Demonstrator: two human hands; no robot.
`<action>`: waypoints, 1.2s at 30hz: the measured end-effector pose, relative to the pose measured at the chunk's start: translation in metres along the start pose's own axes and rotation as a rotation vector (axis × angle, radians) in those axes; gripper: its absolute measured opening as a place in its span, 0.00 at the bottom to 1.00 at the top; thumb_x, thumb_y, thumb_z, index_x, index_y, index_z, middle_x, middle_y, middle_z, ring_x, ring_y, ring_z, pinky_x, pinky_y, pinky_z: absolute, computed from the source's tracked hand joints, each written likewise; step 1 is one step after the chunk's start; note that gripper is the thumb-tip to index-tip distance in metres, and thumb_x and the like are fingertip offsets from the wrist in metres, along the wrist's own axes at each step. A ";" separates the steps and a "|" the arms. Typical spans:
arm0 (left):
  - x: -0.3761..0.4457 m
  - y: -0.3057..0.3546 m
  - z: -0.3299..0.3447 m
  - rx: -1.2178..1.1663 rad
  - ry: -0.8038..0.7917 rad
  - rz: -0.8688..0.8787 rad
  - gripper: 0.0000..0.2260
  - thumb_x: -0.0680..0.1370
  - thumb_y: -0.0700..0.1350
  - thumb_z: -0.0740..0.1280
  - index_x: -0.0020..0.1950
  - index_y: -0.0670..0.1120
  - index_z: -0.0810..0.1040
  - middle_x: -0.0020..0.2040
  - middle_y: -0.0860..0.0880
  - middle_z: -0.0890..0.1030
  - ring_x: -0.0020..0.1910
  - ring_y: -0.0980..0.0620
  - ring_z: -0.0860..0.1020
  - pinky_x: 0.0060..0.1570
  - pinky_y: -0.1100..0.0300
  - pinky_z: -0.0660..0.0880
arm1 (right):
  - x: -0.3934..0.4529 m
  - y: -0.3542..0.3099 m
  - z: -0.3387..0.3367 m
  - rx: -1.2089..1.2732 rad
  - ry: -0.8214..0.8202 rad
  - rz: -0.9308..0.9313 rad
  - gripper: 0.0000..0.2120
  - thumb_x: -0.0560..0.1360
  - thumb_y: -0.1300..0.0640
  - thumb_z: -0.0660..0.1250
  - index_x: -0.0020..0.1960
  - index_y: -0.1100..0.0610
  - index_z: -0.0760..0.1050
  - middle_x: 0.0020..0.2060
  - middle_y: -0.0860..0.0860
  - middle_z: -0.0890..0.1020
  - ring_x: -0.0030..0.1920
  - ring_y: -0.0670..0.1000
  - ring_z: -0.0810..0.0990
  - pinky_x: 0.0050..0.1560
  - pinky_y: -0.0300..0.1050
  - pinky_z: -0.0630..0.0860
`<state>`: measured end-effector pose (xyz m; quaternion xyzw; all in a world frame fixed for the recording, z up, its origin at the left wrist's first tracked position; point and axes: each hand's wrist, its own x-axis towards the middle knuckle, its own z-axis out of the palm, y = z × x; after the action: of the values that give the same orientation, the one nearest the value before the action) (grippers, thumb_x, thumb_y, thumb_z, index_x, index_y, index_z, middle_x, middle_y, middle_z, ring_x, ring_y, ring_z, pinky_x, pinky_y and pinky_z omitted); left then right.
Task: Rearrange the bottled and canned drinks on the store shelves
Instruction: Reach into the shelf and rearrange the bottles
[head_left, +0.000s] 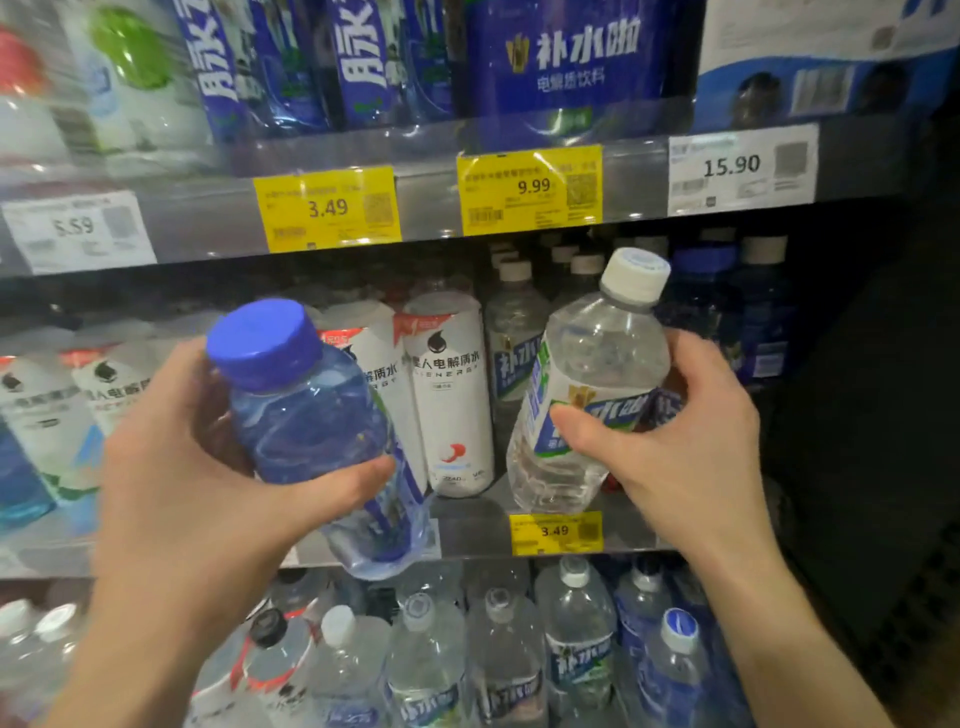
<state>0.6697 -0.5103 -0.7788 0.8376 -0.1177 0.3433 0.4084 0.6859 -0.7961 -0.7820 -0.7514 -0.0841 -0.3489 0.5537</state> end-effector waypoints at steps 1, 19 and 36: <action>-0.001 0.001 0.001 -0.017 -0.008 0.000 0.50 0.54 0.59 0.87 0.72 0.55 0.70 0.64 0.55 0.80 0.61 0.54 0.81 0.58 0.46 0.79 | 0.000 0.000 0.005 0.003 0.019 -0.006 0.24 0.57 0.45 0.80 0.49 0.39 0.74 0.51 0.45 0.80 0.49 0.39 0.79 0.48 0.29 0.74; -0.003 -0.025 -0.014 -0.023 -0.067 0.001 0.49 0.55 0.56 0.87 0.73 0.56 0.71 0.64 0.55 0.80 0.62 0.51 0.80 0.57 0.43 0.79 | -0.017 0.012 0.073 -0.020 0.089 -0.046 0.22 0.72 0.55 0.78 0.64 0.45 0.78 0.53 0.40 0.82 0.55 0.41 0.81 0.59 0.40 0.78; -0.013 0.025 0.006 -0.269 -0.011 0.025 0.34 0.53 0.39 0.83 0.54 0.57 0.78 0.46 0.62 0.85 0.43 0.64 0.83 0.38 0.73 0.76 | -0.020 0.029 0.077 -0.222 0.233 -0.009 0.26 0.70 0.48 0.79 0.65 0.51 0.75 0.52 0.43 0.75 0.49 0.47 0.75 0.52 0.32 0.69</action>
<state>0.6510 -0.5322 -0.7749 0.7757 -0.1753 0.3248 0.5119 0.7187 -0.7326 -0.8278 -0.7621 0.0167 -0.4433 0.4717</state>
